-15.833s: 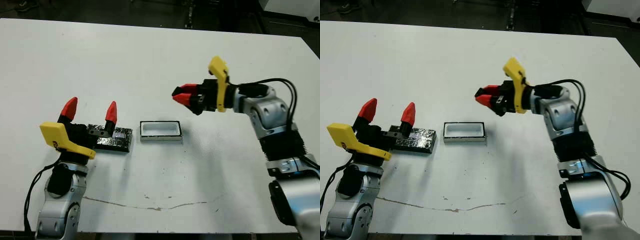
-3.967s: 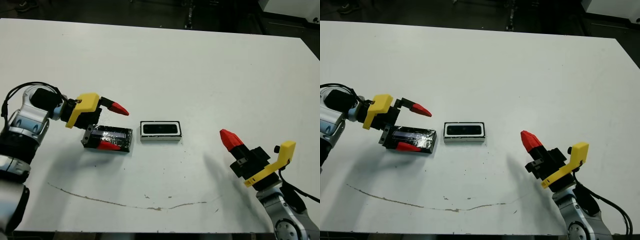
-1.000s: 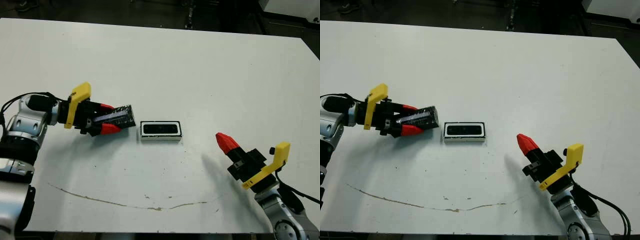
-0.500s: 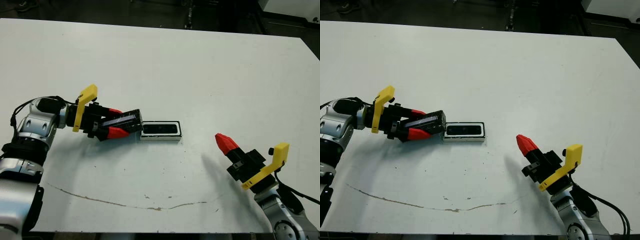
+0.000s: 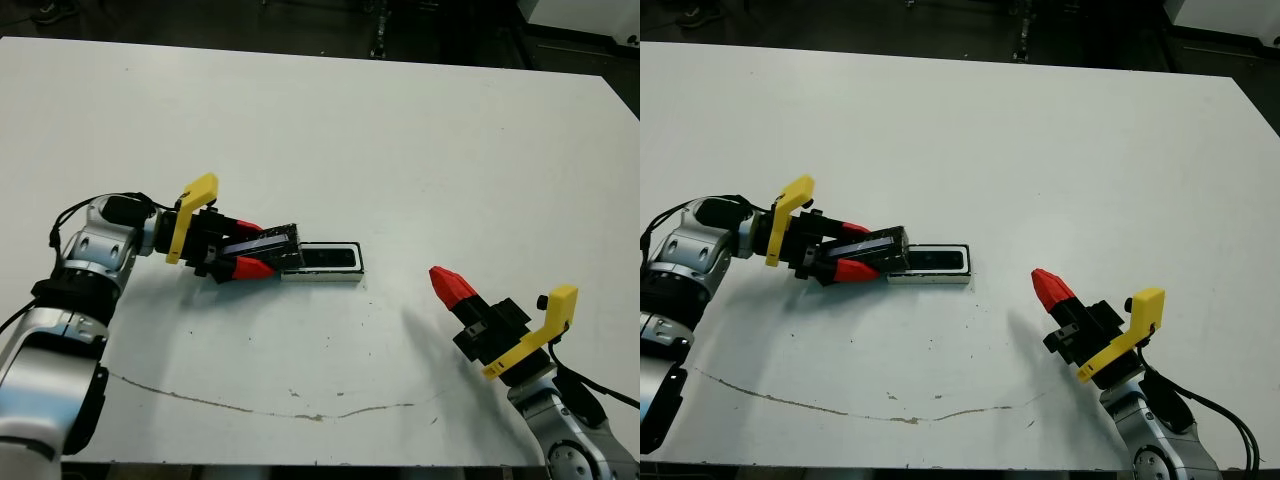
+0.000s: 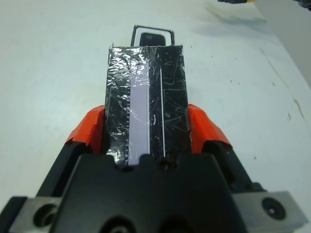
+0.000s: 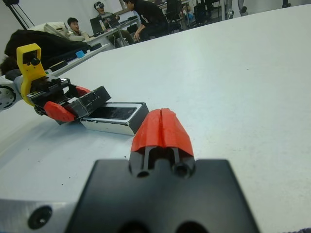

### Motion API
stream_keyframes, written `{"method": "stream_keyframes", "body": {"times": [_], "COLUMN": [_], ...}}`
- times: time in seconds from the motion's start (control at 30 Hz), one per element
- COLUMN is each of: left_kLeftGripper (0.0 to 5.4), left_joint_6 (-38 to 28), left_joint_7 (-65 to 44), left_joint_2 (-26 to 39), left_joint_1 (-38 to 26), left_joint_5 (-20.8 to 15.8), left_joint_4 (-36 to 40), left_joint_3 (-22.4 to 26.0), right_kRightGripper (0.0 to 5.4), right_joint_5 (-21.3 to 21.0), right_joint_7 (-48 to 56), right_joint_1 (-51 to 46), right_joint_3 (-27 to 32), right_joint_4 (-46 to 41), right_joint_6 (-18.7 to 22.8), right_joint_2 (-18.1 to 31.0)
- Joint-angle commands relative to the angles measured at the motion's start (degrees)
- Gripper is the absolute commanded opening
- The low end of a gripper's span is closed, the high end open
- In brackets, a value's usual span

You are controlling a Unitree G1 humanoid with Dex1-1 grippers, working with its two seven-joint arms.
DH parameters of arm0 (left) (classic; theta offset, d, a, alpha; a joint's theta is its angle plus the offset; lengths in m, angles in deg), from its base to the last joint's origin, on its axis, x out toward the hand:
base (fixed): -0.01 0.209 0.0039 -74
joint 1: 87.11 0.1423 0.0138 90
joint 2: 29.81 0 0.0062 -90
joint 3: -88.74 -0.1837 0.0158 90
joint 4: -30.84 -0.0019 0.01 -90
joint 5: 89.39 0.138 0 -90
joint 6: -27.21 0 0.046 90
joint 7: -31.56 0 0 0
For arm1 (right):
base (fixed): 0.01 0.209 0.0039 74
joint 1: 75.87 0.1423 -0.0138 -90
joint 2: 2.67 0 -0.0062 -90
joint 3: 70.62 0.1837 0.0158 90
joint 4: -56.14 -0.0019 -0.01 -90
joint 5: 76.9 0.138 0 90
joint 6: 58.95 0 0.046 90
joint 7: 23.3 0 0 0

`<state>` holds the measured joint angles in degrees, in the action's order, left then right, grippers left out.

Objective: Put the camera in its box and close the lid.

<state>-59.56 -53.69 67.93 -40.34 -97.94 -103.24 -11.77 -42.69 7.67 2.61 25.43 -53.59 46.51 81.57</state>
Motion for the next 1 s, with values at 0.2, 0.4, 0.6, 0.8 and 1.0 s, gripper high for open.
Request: {"method": "stream_keyframes", "body": {"times": [0.2, 0.4, 0.6, 0.8, 1.0], "left_kLeftGripper": [3.16, 3.16, 3.16, 3.16, 3.16], "left_joint_6": [-1.3, -0.8, -0.1, 1.7, -1.0], "left_joint_7": [1.1, 2.1, 3.8, 6.1, 10.0], "left_joint_2": [-3.2, -4.9, -6.1, -7.6, -8.4], "left_joint_1": [0.1, 1.0, 3.7, 5.9, 8.2], "left_joint_5": [1.8, 1.7, 0.7, 0.1, 1.8], "left_joint_4": [-2.2, 0.2, 4.6, 6.7, 9.4], "left_joint_3": [-1.9, -2.5, -2.7, -3.4, -4.8], "right_kRightGripper": [0.0, 0.0, 0.0, 0.0, 0.0], "right_joint_5": [-0.2, -0.1, -0.7, -0.2, -0.3], "right_joint_7": [-0.2, -0.4, -0.1, 0.3, 0.1], "right_joint_1": [-0.4, -0.5, -0.8, -0.8, -0.7], "right_joint_3": [0.0, 0.0, 0.0, 0.0, 0.2], "right_joint_4": [0.1, 0.0, 0.0, 0.4, 0.3], "right_joint_6": [-0.5, 0.1, -0.9, -1.1, -0.7], "right_joint_2": [0.4, 0.6, 0.4, 0.0, 0.3]}}
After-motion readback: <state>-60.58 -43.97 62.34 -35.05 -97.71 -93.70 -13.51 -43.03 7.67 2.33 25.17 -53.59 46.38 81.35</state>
